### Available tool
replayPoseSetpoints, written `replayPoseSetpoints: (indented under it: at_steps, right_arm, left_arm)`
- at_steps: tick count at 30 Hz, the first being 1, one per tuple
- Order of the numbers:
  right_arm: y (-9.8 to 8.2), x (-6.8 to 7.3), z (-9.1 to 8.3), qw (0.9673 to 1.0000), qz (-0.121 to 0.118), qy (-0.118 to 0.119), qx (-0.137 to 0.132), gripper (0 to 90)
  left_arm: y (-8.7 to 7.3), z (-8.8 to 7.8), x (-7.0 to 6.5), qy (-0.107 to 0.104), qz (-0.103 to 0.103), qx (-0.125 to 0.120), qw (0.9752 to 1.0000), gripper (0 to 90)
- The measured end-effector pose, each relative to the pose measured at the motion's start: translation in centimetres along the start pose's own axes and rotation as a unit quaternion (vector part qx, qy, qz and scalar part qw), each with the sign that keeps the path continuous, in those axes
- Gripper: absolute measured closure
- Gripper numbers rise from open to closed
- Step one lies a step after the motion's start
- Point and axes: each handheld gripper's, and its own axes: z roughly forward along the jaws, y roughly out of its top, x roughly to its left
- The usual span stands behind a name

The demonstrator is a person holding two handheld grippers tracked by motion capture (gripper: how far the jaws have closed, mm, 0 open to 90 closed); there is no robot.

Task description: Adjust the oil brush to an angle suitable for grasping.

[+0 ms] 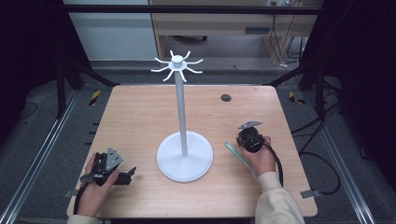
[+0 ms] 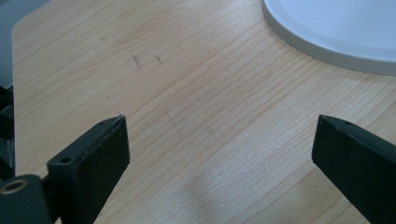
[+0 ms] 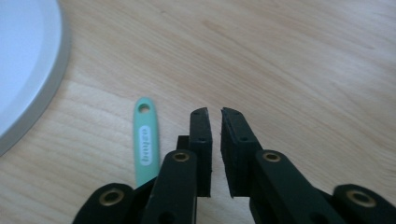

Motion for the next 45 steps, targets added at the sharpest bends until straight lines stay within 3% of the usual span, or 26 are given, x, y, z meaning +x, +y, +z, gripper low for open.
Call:
replayPoseSetpoints:
  at_steps: [11, 24, 29, 32, 36, 38, 42, 45]
  right_arm:
    - [-0.2, 1.0, 0.8, 0.9989, -0.022, 0.032, 0.025, 90.0]
    - [-0.3, 1.3, 1.0, 0.9984, -0.021, 0.042, 0.033, 90.0]
    - [-0.3, 1.3, 0.9, 0.9975, -0.021, 0.057, 0.035, 90.0]
    - [-0.3, 2.0, 0.6, 0.9951, -0.034, 0.086, 0.035, 90.0]
    - [-0.5, 2.8, 0.2, 0.9927, -0.054, 0.099, 0.041, 90.0]
    - [-0.5, 3.0, 0.0, 0.9924, -0.052, 0.103, 0.044, 90.0]
    - [-0.6, 3.5, -0.3, 0.9876, -0.059, 0.137, 0.047, 90.0]
    - [-0.6, 3.9, -0.2, 0.986, -0.067, 0.142, 0.057, 90.0]
  left_arm:
    - [0.0, 0.0, 0.0, 0.0, 0.0, 0.0, 1.0, 3.6]
    - [0.0, 0.0, 0.0, 0.001, 0.0, 0.0, 1.0, 3.5]
    - [0.0, 0.0, 0.0, 0.001, 0.001, 0.001, 1.0, 3.5]
    - [0.0, 0.0, 0.0, 0.001, 0.0, 0.001, 1.0, 3.4]
    - [0.0, 0.0, -0.1, 0.001, 0.002, 0.001, 1.0, 3.4]
    - [0.0, 0.0, -0.1, 0.0, 0.001, 0.001, 1.0, 3.4]
    - [0.0, 0.0, 0.0, 0.0, 0.001, 0.001, 1.0, 3.4]
    - [0.0, 0.0, 0.0, 0.001, 0.001, 0.0, 1.0, 3.4]
